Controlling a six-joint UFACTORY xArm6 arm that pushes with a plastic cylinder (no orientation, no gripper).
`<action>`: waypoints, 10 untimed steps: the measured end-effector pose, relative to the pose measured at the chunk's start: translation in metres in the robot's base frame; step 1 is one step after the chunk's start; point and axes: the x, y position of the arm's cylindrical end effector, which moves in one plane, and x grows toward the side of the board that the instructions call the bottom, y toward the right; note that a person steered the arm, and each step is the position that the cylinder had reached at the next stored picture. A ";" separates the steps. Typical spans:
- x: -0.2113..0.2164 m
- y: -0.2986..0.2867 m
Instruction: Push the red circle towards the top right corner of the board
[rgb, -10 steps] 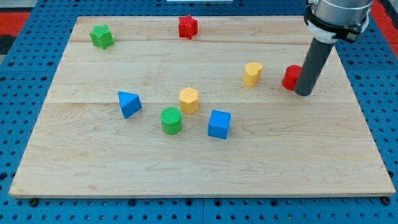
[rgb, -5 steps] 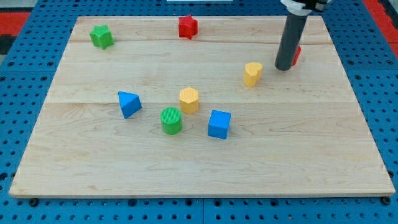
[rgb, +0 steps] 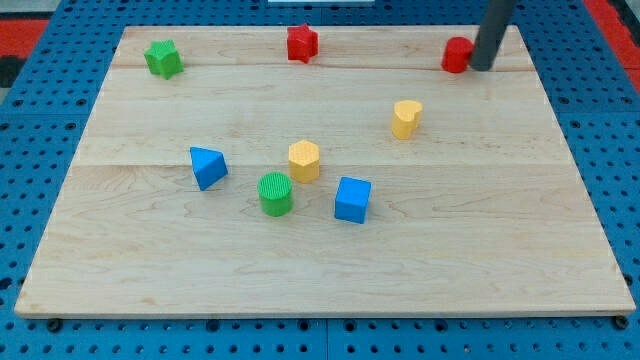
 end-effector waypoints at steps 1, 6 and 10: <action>-0.006 -0.009; 0.015 -0.068; -0.019 -0.051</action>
